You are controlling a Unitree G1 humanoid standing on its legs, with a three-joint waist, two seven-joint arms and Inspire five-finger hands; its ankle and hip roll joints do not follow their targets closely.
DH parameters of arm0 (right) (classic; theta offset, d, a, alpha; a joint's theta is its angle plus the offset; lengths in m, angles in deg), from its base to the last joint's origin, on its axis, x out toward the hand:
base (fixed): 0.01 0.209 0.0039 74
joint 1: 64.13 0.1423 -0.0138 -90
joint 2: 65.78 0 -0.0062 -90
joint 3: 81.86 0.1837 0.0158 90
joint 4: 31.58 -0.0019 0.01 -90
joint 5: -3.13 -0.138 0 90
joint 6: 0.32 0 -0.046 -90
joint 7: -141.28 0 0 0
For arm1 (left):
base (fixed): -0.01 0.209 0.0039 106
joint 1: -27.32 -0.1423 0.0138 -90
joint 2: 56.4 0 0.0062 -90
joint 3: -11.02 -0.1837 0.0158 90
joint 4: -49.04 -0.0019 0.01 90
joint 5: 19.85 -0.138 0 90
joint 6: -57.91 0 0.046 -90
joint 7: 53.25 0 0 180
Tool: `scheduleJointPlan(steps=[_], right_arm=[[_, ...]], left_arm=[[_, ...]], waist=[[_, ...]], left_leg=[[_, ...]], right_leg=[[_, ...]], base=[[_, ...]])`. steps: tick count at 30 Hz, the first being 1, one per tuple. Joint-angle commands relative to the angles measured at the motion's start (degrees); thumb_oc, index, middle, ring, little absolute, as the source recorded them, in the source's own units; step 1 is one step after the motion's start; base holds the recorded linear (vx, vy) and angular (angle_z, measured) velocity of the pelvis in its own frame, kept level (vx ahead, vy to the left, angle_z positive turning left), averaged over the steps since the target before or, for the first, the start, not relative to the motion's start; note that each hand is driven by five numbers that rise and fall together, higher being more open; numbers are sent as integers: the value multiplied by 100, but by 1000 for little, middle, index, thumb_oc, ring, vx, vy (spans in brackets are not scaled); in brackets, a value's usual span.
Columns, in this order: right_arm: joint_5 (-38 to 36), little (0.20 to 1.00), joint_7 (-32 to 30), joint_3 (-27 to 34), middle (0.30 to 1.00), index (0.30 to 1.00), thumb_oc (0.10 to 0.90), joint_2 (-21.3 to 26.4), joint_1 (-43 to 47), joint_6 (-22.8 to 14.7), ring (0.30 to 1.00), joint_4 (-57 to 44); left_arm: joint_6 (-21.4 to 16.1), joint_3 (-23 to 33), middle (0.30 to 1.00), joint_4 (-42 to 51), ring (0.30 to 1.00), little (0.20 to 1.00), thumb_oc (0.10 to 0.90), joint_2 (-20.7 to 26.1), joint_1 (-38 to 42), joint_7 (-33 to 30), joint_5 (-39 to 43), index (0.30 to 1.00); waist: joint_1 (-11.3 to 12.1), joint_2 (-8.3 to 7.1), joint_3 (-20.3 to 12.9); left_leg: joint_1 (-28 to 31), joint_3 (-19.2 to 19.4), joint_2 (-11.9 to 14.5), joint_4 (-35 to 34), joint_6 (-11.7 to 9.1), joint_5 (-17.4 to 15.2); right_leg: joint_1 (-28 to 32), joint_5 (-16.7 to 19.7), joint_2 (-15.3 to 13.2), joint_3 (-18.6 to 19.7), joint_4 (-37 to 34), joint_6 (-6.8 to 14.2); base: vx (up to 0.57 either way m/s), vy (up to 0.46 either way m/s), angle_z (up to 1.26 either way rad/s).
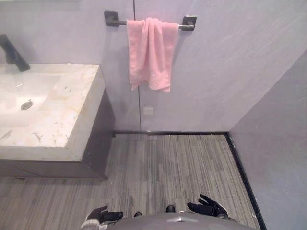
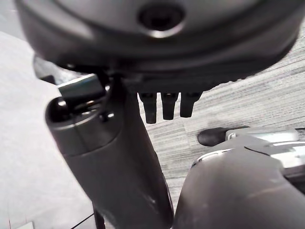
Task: Organize the bathroom.
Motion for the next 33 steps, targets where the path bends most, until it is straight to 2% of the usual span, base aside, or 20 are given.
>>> scheduleJointPlan(steps=[1,14,20,21,23,26,28,29,33], right_arm=[[-109,900,53,-47,900,900,800,298,343,-416,900,-57],[25,900,50,-137,900,900,800,328,356,-815,900,-285],[7,900,-23,-235,900,900,800,441,354,-891,900,-968],[-35,900,-183,-256,900,900,800,608,374,-767,900,-1712],[18,900,-316,-248,900,900,800,718,377,-760,900,-2223],[143,900,-581,-211,900,900,800,970,444,-962,900,-3310],[154,900,-707,-199,900,900,800,1055,474,-959,900,-3741],[209,900,-768,-181,900,900,800,1121,519,-1135,900,-4083],[564,900,-958,-138,900,900,800,1234,682,-1308,900,-4732]], left_arm=[[-286,-187,900,-109,900,900,800,40,341,46,-80,900],[-389,-69,900,-26,900,900,800,41,332,212,432,900],[-547,111,900,377,900,900,800,148,390,48,828,900],[-448,278,900,951,900,900,800,300,427,-69,1073,900],[-449,339,900,1348,900,900,800,397,450,-105,1173,900],[-557,425,900,2367,900,900,800,613,562,-131,1287,900],[-532,395,900,2845,900,900,800,713,584,-224,1309,900],[-569,388,900,3303,900,900,800,819,616,-240,1423,900],[-644,466,900,4169,900,900,800,1042,732,-394,1451,900]], waist=[[-13,205,108],[6,231,41],[-24,264,39],[-32,284,38],[-42,300,40],[-53,339,78],[-54,352,70],[-60,355,79],[-51,326,110]], left_leg=[[-87,344,73,35,-30,-180],[-75,309,89,35,-55,-159],[-29,304,123,33,-85,-140],[-26,306,146,43,-101,-120],[-32,309,167,47,-110,-100],[-44,326,232,75,-141,-47],[-74,325,253,89,-159,-22],[-83,339,289,124,-183,-6],[-183,354,336,410,-225,-58]], right_leg=[[-6,-515,25,-329,337,394],[53,-537,45,-379,309,359],[100,-542,78,-376,293,332],[109,-545,93,-370,286,306],[105,-548,109,-362,288,287],[103,-552,156,-332,297,236],[83,-546,173,-318,288,213],[104,-559,197,-301,272,187],[133,-593,210,-287,270,130]], base=[[0,0,0],[7,-17,1],[16,-51,1],[11,-92,4],[2,-87,3],[-6,-90,0],[7,-99,0],[29,-129,-1],[18,-91,-2]])
